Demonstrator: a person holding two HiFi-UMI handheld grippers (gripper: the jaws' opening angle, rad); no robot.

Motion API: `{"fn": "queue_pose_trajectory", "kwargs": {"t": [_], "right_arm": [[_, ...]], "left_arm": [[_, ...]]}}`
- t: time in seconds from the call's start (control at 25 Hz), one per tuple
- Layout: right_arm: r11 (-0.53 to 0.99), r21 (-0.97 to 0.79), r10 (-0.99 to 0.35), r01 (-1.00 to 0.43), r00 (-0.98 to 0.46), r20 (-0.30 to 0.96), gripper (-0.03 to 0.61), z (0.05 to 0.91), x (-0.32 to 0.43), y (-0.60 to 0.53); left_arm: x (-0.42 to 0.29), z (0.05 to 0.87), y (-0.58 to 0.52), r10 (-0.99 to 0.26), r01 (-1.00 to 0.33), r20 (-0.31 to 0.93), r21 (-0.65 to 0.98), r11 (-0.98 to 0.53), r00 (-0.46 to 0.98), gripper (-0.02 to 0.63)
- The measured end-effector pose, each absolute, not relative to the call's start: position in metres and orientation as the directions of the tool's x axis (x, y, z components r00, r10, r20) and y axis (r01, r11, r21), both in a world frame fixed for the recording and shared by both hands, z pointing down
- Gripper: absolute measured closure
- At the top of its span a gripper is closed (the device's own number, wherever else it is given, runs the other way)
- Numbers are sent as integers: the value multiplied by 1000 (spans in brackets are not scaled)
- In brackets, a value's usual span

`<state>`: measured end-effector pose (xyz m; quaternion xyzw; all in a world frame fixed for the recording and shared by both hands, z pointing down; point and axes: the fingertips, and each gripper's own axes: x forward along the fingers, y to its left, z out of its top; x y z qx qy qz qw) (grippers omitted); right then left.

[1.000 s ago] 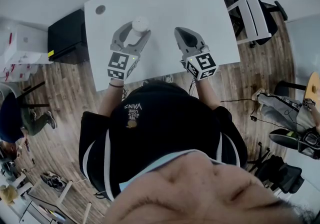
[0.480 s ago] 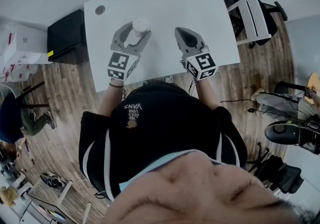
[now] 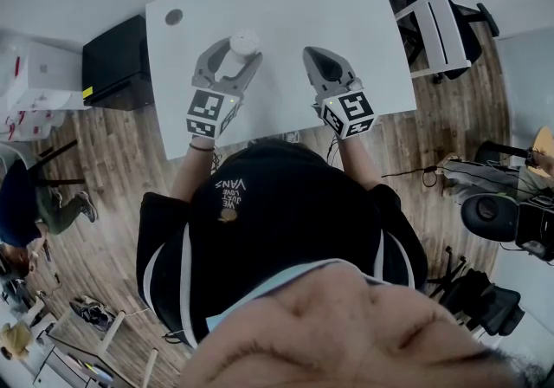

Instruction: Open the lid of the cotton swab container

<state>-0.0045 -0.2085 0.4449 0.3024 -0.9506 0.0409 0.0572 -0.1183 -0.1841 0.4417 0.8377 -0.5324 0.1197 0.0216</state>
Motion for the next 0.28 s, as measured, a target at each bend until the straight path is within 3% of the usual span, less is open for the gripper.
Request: {"fn": "queue_pose_trajectory", "kwargs": {"t": [0.28], "right_arm": [[812,-47,-573,-582,-809,133,566,445,-5,-211]], "left_arm": [[-118,442,-187,-884,-896,227,-90,-436,408,357]]}}
